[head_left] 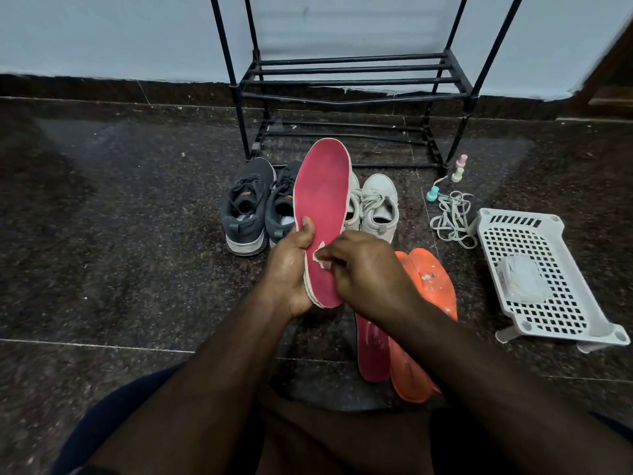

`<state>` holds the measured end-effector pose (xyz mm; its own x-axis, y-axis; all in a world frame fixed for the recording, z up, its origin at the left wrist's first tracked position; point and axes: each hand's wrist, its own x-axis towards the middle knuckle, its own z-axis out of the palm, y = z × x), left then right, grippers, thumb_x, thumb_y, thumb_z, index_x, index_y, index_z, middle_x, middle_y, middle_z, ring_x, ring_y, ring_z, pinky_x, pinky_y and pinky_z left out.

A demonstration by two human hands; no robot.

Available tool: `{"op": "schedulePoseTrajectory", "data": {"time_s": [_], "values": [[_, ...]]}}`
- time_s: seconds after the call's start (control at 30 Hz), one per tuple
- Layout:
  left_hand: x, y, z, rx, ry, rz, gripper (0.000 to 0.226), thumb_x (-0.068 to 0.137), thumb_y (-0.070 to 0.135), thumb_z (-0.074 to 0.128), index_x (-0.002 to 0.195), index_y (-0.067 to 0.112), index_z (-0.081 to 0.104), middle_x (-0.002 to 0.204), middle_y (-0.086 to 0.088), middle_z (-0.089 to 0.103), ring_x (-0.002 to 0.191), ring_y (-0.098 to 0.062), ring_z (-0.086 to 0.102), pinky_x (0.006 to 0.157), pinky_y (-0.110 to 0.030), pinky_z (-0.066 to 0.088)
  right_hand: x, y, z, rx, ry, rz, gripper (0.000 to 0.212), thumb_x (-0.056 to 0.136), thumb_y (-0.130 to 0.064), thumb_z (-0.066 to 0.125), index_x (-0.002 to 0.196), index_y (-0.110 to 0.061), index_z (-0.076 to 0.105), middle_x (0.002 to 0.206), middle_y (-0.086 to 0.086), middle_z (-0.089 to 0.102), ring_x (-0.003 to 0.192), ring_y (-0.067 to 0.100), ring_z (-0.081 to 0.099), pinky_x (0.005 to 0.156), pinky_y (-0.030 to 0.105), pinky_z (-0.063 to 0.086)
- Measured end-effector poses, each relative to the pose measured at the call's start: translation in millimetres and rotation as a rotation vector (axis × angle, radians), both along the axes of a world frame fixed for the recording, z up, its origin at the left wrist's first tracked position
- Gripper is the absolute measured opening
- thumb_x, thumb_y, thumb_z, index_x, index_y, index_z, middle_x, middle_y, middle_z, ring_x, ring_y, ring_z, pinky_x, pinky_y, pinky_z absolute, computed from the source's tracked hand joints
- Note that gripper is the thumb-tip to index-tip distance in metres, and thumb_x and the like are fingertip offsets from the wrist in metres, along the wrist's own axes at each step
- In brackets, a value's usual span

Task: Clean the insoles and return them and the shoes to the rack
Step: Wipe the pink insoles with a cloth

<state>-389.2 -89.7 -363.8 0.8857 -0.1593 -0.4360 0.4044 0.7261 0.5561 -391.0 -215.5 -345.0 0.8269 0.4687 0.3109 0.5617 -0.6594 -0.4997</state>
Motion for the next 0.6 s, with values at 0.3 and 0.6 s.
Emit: {"op": "schedulePoseTrajectory", "data": {"time_s": [0.3, 0.6], "values": [[8, 8, -3, -0.061, -0.105, 0.125, 0.049, 0.105, 0.043, 0.04, 0.143, 0.013, 0.045, 0.13, -0.012, 0.067, 0.125, -0.03, 0.06, 0.108, -0.058, 0.043, -19, 15, 0, -0.013, 0.049, 0.026, 0.03, 0.076, -0.013, 0.052, 0.094, -0.014, 0.076, 0.085, 0.007, 0.068, 0.081, 0.027, 0.064, 0.07, 0.041, 0.054], [10, 12, -5, -0.131, -0.142, 0.165, 0.054, 0.106, 0.048, 0.027, 0.135, 0.011, 0.055, 0.128, 0.002, 0.068, 0.13, -0.025, 0.057, 0.098, -0.052, 0.049, -22, 16, -4, 0.052, 0.075, -0.064, 0.024, 0.079, -0.013, 0.059, 0.096, -0.015, 0.075, 0.091, 0.006, 0.069, 0.085, 0.022, 0.064, 0.078, 0.034, 0.052]]}}
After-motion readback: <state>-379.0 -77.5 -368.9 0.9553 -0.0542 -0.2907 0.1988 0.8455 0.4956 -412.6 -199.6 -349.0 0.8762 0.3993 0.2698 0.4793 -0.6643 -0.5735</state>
